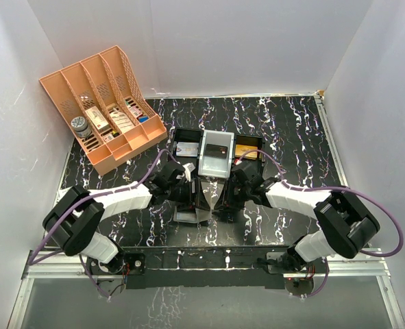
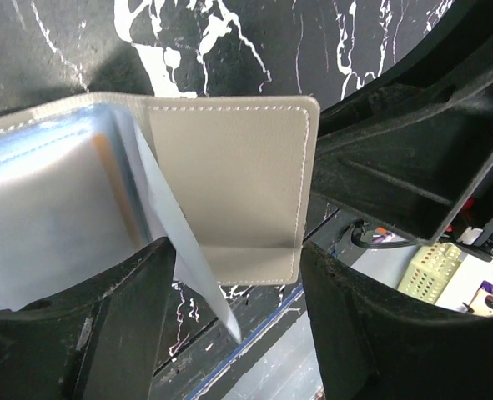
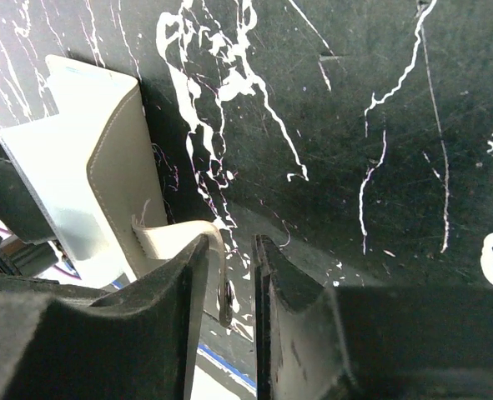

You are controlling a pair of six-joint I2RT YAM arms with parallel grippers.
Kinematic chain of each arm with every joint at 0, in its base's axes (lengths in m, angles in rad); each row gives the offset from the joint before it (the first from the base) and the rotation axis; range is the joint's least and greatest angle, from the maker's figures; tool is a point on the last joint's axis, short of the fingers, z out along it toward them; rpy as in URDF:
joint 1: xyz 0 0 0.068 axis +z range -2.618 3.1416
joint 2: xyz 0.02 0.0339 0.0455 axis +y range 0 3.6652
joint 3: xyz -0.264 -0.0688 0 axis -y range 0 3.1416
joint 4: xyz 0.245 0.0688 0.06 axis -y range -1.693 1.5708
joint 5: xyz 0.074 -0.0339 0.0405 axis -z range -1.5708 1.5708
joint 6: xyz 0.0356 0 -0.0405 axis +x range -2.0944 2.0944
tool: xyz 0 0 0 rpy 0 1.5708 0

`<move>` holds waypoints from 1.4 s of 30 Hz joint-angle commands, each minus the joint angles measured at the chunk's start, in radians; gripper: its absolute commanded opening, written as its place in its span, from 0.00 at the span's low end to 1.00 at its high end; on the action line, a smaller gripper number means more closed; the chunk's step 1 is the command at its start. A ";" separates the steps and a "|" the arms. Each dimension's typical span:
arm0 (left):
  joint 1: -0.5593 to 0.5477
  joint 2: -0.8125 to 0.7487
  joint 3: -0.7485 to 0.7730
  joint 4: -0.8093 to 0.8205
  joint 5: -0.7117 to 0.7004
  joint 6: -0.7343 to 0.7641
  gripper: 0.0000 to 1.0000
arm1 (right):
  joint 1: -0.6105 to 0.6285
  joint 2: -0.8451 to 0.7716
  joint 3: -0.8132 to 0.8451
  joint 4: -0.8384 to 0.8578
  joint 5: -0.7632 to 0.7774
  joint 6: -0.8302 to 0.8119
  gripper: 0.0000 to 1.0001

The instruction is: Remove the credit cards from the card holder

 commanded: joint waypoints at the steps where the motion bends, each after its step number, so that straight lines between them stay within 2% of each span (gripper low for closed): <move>1: -0.002 0.017 0.068 -0.043 0.015 0.039 0.60 | -0.002 -0.052 -0.009 0.045 0.017 0.013 0.27; 6: -0.006 0.045 0.072 0.013 0.006 0.003 0.60 | -0.002 -0.141 -0.001 -0.031 0.071 -0.026 0.41; 15: -0.032 0.102 0.083 0.055 -0.002 -0.017 0.64 | -0.008 -0.234 0.052 -0.192 0.118 -0.074 0.48; 20: -0.045 0.135 0.126 0.016 -0.014 0.013 0.66 | -0.012 -0.232 0.173 -0.273 0.144 -0.094 0.50; 23: -0.056 0.124 0.128 -0.003 -0.036 0.017 0.67 | -0.012 -0.216 0.215 -0.255 0.113 -0.098 0.46; 28: -0.062 0.088 0.120 -0.051 -0.069 0.032 0.67 | -0.013 -0.154 0.216 -0.130 0.012 -0.052 0.31; 31: -0.066 0.072 0.100 -0.056 -0.076 0.035 0.66 | -0.011 -0.104 0.227 -0.089 -0.009 -0.017 0.26; 38: -0.088 0.052 0.067 -0.021 -0.077 0.019 0.66 | -0.013 0.008 0.250 -0.042 -0.053 0.001 0.21; 42: -0.094 0.041 0.072 -0.010 -0.085 0.023 0.62 | -0.012 0.035 0.241 -0.022 -0.082 -0.001 0.20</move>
